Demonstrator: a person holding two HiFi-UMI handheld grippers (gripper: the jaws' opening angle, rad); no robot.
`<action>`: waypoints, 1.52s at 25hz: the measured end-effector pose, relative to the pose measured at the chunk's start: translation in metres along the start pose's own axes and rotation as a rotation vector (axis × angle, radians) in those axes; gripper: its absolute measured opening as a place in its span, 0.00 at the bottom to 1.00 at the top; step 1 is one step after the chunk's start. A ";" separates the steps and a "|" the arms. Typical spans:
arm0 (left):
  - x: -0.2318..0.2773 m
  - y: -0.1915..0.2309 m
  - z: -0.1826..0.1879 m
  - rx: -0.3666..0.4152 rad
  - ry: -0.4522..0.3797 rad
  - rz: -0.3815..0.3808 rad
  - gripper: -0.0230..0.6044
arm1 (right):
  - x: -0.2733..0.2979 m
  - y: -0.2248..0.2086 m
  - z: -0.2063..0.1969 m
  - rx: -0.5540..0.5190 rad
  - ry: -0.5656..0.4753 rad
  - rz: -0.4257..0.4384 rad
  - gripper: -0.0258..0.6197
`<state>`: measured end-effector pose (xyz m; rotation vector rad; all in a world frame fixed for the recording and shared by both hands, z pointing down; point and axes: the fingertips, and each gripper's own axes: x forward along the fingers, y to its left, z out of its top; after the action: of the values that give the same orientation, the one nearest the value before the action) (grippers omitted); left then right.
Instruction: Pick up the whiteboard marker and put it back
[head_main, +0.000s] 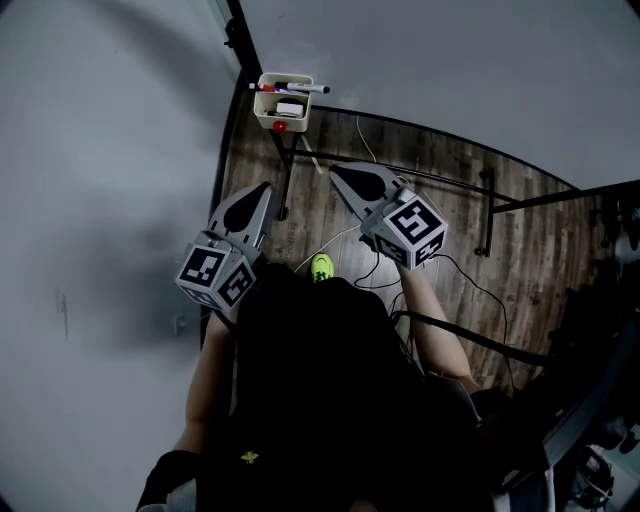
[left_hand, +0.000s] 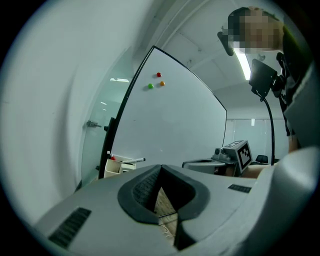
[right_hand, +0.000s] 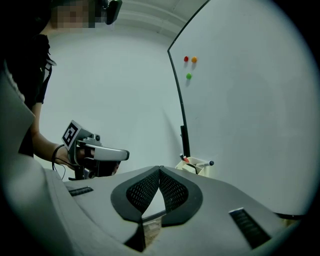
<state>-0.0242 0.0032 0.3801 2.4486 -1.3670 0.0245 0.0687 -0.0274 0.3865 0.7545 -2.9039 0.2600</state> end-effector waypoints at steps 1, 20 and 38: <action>0.001 0.000 0.001 0.003 0.000 0.004 0.09 | 0.000 -0.002 0.000 0.002 -0.005 0.001 0.05; 0.022 0.015 0.012 0.018 -0.009 -0.030 0.09 | 0.032 -0.044 0.014 -0.047 -0.028 -0.056 0.05; 0.052 0.085 0.015 -0.045 0.047 -0.077 0.09 | 0.095 -0.103 -0.003 -0.002 0.059 -0.156 0.23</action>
<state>-0.0692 -0.0846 0.3991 2.4458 -1.2393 0.0316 0.0366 -0.1599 0.4187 0.9508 -2.7711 0.2574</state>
